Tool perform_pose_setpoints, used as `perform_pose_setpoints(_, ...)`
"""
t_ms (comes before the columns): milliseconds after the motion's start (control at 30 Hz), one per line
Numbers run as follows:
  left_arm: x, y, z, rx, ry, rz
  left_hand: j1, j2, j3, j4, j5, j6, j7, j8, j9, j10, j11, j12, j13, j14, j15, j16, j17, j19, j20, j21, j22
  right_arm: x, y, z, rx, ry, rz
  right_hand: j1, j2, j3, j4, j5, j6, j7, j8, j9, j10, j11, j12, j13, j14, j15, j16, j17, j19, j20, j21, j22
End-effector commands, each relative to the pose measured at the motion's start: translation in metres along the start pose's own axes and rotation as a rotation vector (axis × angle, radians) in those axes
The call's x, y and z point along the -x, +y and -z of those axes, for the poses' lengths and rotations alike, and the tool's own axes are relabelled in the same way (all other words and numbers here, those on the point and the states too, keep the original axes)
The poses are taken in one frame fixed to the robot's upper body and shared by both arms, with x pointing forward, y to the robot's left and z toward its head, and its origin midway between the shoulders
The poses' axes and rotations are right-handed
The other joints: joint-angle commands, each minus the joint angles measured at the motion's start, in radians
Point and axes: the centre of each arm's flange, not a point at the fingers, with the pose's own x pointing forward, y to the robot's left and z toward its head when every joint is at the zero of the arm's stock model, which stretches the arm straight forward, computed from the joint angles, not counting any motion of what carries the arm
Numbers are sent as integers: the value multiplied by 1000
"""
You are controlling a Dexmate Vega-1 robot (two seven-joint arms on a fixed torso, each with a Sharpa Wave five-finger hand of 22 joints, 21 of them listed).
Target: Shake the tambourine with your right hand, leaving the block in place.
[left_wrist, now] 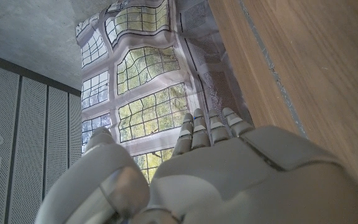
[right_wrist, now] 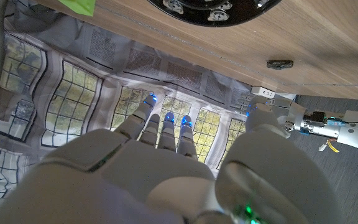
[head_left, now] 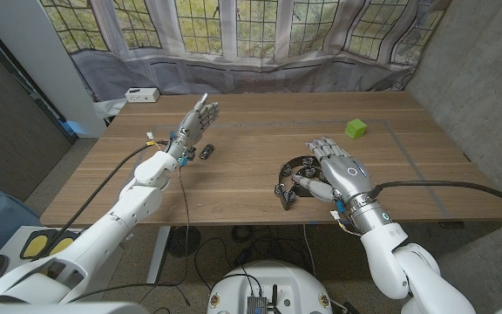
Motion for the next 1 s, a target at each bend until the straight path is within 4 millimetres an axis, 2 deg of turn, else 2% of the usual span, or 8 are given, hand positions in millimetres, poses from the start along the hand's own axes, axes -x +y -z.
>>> perform_pose_setpoints(33,5,1,1,2,7,-2,11,4,5,-7,-4,9,1,5,5,8,-3,4,4,5,3,-2,1,-3,5,-5,5,-7,-2,2,20,-14,-63,9,-4,7,7,0,-6,3,6,4,23,0,10,2,56,-3,24,4,50,-5,13,4)
perform_pose_setpoints(133,4,0,2,0,7,2,11,4,6,-7,-4,10,0,4,5,8,-3,4,4,5,4,-2,1,-3,6,-5,5,-10,-3,3,1,-18,-81,6,-2,6,13,0,6,6,13,3,49,1,18,2,113,-7,46,12,89,-1,20,5)
perform_pose_setpoints(533,-4,-3,5,5,14,19,12,6,7,-9,-5,11,1,3,5,8,-3,2,5,5,3,-3,1,-4,6,-6,5,-17,3,7,13,10,-144,15,-2,8,10,1,29,8,21,3,71,1,23,2,104,-2,41,15,90,0,12,5)
perform_pose_setpoints(633,-6,-3,5,4,15,21,13,7,7,-9,-5,11,1,3,5,9,-2,2,5,5,3,-3,1,-4,6,-6,5,-19,4,6,21,16,-163,24,-2,11,6,3,33,16,23,4,77,-1,24,2,100,-3,37,13,91,1,10,5)
perform_pose_setpoints(733,-7,-2,6,6,12,15,13,7,7,-9,-5,12,1,2,5,9,-3,2,5,5,3,-3,1,-4,5,-6,5,-22,6,5,31,14,-174,52,1,24,-4,6,39,22,25,4,94,-8,27,2,116,-10,39,10,109,-3,11,5)
perform_pose_setpoints(800,-7,-2,7,12,8,9,14,8,8,-11,-5,16,2,3,5,10,1,1,5,6,4,-3,1,-1,-17,-5,5,-24,6,4,41,5,-183,98,-6,40,-14,8,63,27,32,4,126,-18,33,1,152,-24,43,5,150,-7,17,4)
perform_pose_setpoints(867,-7,-2,7,14,5,5,15,9,9,-12,-6,20,5,3,5,12,2,1,5,9,4,-3,1,4,-35,-4,5,-26,7,3,56,4,-197,131,-14,50,-17,10,92,25,40,4,150,-24,35,0,178,-31,45,1,177,-7,19,4)
perform_pose_setpoints(1000,-7,-2,7,18,3,4,16,10,9,-13,-6,25,8,4,5,16,3,2,5,11,3,-3,1,6,-42,-3,4,-32,6,3,78,-6,-234,172,-31,61,-17,11,115,19,42,3,180,-37,36,-3,217,-45,48,-4,216,-13,22,4)
